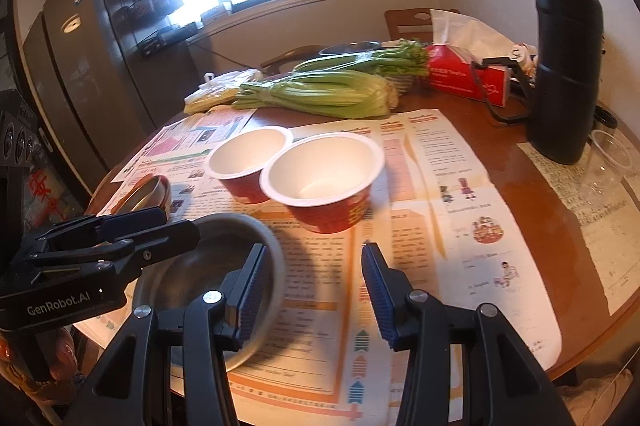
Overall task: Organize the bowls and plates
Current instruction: 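Open the left tool and release the steel bowl rim, then move the left tool to a red-and-white paper bowl and close on its rim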
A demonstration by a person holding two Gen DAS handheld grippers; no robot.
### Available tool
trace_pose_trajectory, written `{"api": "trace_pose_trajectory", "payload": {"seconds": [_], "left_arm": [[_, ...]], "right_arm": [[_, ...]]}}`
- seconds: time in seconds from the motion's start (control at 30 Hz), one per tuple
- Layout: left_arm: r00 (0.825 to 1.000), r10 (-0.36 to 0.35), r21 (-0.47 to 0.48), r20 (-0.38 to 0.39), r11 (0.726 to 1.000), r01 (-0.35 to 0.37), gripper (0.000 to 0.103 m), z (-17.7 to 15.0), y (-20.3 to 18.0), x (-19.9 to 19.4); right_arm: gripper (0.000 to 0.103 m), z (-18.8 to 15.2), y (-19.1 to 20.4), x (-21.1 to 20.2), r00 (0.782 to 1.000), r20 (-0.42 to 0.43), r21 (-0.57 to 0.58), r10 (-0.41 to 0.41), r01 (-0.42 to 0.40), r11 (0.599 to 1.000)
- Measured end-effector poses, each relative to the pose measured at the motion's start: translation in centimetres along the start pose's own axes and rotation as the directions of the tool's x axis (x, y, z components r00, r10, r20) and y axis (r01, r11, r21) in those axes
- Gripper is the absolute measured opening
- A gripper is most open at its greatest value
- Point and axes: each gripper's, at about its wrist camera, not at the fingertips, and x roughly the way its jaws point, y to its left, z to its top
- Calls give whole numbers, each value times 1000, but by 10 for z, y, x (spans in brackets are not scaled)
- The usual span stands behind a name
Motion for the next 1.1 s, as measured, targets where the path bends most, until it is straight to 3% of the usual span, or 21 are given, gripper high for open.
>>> {"api": "trace_pose_trajectory", "payload": {"seconds": [0.6,1.1], "left_arm": [[997,-67,-63,-48,996,64,54,39,-8,39],[987,-92,-155,-132,985,71,54,53,-1,78]], "right_arm": [[48,30,-35,11,999,26,14,-48,48,999],[48,57,-44,70,997,-65,-60,-48,44,997]]}}
